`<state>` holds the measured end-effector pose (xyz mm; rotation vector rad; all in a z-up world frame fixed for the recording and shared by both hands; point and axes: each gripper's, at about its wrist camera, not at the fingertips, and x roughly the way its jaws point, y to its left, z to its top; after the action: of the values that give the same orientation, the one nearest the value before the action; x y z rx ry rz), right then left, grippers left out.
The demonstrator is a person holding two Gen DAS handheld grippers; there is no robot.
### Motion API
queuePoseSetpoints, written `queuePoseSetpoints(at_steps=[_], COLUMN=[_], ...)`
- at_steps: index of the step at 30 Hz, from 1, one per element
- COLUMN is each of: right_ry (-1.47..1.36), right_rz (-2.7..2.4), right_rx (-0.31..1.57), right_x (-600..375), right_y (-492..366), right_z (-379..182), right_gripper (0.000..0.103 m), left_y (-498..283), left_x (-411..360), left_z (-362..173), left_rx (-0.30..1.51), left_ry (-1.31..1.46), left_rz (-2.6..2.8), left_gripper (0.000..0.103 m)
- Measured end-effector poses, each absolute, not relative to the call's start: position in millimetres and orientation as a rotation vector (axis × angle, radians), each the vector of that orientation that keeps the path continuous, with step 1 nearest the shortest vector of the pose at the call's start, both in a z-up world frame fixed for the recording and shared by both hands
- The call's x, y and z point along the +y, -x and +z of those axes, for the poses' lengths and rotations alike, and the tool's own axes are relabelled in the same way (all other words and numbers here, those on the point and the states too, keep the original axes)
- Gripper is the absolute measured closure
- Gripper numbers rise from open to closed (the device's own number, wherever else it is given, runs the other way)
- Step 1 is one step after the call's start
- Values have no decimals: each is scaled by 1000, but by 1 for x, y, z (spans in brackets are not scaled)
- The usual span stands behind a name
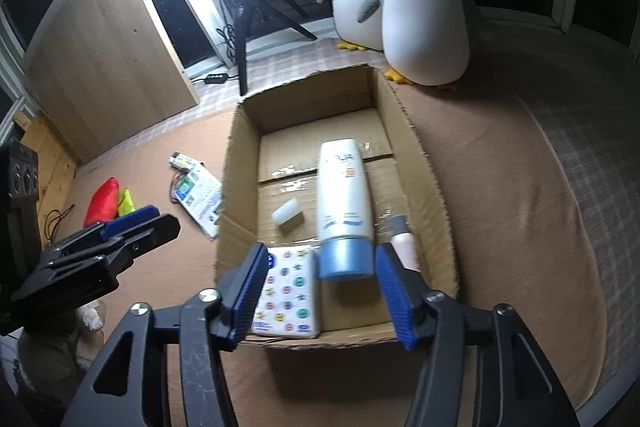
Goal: Organize objects
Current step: 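Carry the COGI bottle and white cap into the box and release both, then move both tools back toward the remaining items, then close the left tool on the blue round tin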
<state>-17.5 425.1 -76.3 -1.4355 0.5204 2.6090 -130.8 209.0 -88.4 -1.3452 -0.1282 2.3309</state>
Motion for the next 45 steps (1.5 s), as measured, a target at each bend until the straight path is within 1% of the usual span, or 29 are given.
queuePoseSetpoints(at_steps=[5,7,12,18,31,43,45], right_ry=[1442,1444,1466,1498,1480,1469,1473], right_rz=[2625,2630,2636,2630,2596,2568,2568], right_rx=[513,526,524,552,533,541,541], right_x=[400,390,364,342,327,329,328], right_y=[14,13,9,7,2,-4,-5], right_z=[-77,-78,-83,-89,-83,-81,-81], right_gripper=[45,41,39,39,38,39,38], left_y=[123,118,106,109,136,146,148], left_x=[154,131,75,38,38,42,41], left_z=[-101,-109,-131,-147,-177,-180,-180], left_rx=[-128,-130,-144,-145,-91,-22,-12], left_ry=[1402,1432,1508,1553,1615,1614,1612], left_rz=[2403,2426,2488,2539,2529,2561,2569], left_gripper=[48,48,46,46,46,46,44])
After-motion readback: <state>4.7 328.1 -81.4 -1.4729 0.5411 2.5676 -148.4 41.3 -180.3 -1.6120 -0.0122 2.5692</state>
